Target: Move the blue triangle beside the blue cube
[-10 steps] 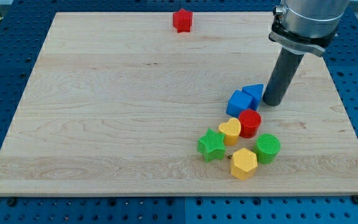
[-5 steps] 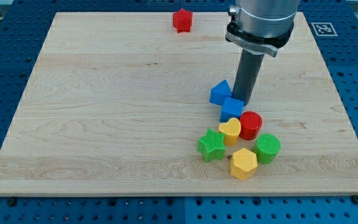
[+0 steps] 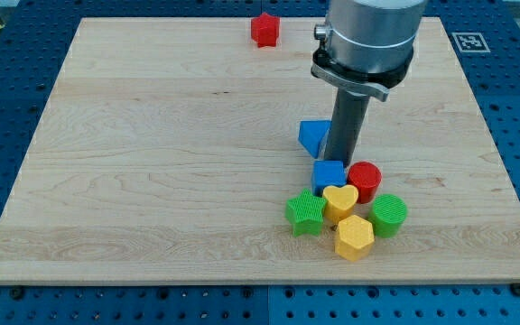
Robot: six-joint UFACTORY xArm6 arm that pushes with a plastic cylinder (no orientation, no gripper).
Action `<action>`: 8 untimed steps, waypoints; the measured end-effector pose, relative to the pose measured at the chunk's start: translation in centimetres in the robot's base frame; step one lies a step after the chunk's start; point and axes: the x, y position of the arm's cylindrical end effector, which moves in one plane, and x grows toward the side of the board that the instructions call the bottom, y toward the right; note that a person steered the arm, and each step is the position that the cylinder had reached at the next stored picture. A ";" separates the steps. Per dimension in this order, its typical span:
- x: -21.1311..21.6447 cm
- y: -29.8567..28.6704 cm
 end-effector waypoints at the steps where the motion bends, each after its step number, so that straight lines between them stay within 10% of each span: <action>1: -3.2 0.1; 8: -11.0 -5.6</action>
